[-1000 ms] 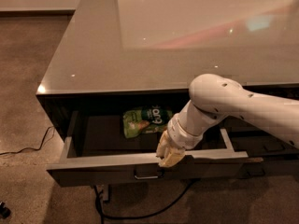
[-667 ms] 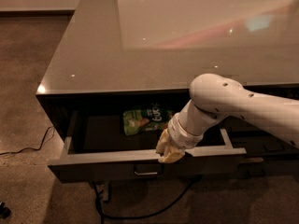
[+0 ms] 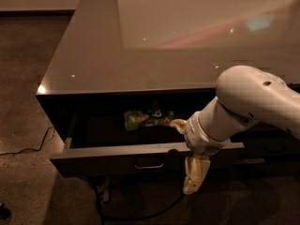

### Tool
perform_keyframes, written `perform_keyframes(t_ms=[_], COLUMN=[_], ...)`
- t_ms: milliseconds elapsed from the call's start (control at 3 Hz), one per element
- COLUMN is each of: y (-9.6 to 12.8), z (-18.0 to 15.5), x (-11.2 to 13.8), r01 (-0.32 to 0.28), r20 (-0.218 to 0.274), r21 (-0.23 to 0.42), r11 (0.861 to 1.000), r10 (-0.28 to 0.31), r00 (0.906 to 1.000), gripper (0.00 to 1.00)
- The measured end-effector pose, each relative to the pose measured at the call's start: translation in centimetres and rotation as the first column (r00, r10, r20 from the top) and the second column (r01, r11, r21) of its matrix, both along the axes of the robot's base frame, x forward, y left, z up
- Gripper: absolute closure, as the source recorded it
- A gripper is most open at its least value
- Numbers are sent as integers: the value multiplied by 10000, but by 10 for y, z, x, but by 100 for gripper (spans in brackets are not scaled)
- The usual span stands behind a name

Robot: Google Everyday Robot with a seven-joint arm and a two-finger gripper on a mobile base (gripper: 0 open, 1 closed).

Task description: Open top drawer

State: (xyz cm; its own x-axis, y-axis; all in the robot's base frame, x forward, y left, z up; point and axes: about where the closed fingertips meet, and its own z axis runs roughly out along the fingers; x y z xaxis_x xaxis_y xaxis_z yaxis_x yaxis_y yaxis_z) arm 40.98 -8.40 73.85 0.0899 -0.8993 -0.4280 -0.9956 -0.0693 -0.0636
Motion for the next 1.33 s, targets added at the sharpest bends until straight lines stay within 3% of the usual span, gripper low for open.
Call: perform_keyframes(t_ms=[1333], y=[25], z=[-19], x=[23], r01=[-653], r20=[103], r21=[280], r11=[9975], r10=[650], r00=[9978], gripper=[0])
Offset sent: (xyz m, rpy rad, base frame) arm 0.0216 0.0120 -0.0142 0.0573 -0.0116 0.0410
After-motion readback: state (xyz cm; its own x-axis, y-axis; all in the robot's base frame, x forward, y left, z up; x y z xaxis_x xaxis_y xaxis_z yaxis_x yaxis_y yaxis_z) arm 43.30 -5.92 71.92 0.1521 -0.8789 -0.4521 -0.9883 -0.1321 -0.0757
